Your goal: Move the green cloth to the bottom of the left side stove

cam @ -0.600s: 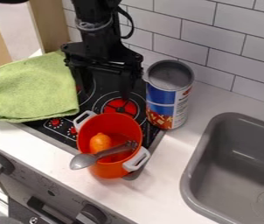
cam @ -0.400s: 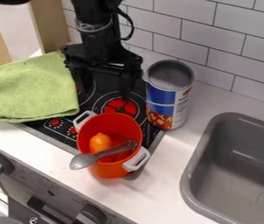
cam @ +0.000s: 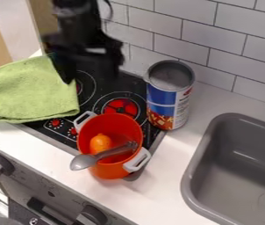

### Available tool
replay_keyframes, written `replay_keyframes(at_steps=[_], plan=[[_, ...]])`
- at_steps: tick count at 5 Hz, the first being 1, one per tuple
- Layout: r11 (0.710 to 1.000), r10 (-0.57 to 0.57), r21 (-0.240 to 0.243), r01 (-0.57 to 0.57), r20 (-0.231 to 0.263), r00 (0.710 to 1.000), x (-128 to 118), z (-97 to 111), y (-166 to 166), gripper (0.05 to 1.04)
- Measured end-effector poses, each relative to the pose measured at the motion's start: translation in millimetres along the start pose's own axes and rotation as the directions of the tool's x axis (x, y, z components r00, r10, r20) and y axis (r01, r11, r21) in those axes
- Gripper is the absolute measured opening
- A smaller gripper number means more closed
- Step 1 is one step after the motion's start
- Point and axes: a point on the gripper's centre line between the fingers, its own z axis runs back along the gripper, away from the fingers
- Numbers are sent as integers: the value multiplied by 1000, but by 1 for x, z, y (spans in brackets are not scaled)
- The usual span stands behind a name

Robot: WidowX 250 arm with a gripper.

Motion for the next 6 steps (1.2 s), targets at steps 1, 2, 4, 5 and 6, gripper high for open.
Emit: replay_keyframes(at_steps=[1, 2, 4, 5, 6], plan=[[999, 51, 17, -52, 29, 998, 6, 3, 35, 999], [989, 144, 18, -146, 53, 988, 9, -3, 71, 999], [953, 299, -55, -297, 40, 953, 21, -17, 125, 680], [928, 373, -8, -373, 40, 927, 19, -39, 125, 385], [916, 399, 26, -400, 47, 916, 23, -52, 126, 165]])
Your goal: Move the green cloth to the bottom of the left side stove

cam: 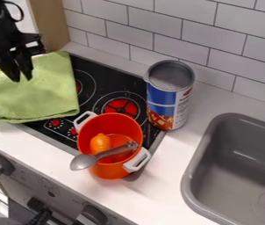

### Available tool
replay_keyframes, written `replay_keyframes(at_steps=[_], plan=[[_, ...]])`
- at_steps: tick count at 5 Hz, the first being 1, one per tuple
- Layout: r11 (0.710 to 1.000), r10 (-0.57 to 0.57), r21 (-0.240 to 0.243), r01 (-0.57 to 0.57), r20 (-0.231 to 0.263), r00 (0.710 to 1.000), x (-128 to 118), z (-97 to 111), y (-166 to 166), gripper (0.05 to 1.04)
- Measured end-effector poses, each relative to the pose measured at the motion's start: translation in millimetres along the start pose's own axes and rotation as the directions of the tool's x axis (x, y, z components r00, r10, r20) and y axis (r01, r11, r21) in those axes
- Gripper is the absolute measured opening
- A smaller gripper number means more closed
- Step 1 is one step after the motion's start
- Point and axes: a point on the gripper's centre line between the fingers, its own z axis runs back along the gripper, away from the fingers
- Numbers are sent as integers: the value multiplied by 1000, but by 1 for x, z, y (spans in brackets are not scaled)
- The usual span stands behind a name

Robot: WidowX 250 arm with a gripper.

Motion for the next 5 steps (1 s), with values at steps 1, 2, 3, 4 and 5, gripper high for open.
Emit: replay_keyframes(at_steps=[1, 2, 3, 4, 5], plan=[[1000, 29, 4, -29, 12, 1000, 2, -1, 1, 55], [999, 30, 23, -30, 1, 1000, 2, -8, 2, 52], [995, 89, 46, -92, 54, 995, 6, -13, 1, 52], [987, 146, 54, -149, 56, 988, 6, -20, 2, 52], [982, 169, 79, -173, 52, 984, 5, -32, -1, 52]])
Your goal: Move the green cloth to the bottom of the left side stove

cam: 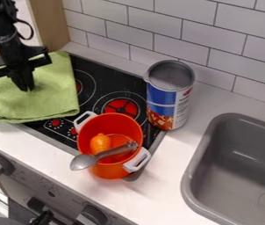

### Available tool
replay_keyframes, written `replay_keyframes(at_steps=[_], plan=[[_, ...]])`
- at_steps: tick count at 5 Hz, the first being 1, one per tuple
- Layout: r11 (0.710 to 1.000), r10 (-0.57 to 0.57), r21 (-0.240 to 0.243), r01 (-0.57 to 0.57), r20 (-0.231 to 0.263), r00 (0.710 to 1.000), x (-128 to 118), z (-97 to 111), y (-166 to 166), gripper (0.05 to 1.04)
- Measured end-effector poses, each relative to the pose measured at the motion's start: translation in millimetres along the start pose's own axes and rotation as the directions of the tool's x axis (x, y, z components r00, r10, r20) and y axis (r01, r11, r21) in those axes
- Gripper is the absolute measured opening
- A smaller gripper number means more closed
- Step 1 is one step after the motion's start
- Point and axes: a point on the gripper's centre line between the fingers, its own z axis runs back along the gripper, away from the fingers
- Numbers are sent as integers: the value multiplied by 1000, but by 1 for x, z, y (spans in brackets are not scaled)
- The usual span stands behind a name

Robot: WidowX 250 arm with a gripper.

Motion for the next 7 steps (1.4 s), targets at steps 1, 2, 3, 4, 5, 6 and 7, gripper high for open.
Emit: replay_keyframes(at_steps=[1, 2, 3, 4, 5, 6, 7], plan=[[999, -35, 22, 36, -21, 999, -5, -11, -4, 52], [996, -79, 36, 80, -31, 996, -7, -14, -7, 52], [977, -208, 28, 210, -62, 976, -12, -14, -6, 52], [932, -356, 33, 360, -85, 930, -21, -15, -1, 52], [909, -411, 30, 416, -104, 906, -29, -13, 10, 52], [848, -523, 40, 528, -93, 847, -38, -11, 18, 52], [793, -603, 54, 607, -71, 794, -46, -9, 29, 52]])
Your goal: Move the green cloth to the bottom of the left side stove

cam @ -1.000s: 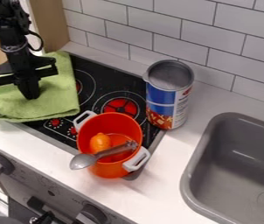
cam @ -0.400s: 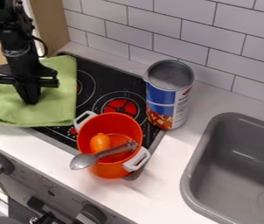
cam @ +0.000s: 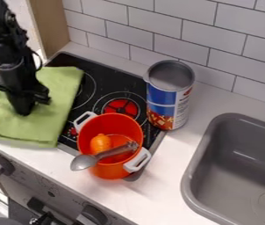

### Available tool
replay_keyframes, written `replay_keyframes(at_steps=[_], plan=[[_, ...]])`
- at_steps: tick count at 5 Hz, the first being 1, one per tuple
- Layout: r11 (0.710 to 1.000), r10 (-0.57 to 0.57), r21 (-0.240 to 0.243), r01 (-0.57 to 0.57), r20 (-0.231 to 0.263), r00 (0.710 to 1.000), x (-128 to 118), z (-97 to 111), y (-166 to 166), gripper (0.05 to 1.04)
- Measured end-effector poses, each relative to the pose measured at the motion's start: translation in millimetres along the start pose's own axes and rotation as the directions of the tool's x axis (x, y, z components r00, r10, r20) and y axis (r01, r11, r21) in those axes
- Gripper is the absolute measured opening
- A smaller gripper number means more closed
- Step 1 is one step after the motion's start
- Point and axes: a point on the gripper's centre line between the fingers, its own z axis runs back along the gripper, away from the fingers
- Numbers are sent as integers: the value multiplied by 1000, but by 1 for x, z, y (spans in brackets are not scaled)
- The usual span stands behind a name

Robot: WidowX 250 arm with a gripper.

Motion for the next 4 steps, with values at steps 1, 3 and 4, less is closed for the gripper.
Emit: replay_keyframes(at_steps=[1, 3, 4], plan=[[991, -129, 42, 127, 37, 991, -8, 0, 2, 52], [957, -284, 82, 278, 69, 956, -12, 0, 2, 52], [950, -305, 95, 298, 74, 949, -12, 0, 3, 52]])
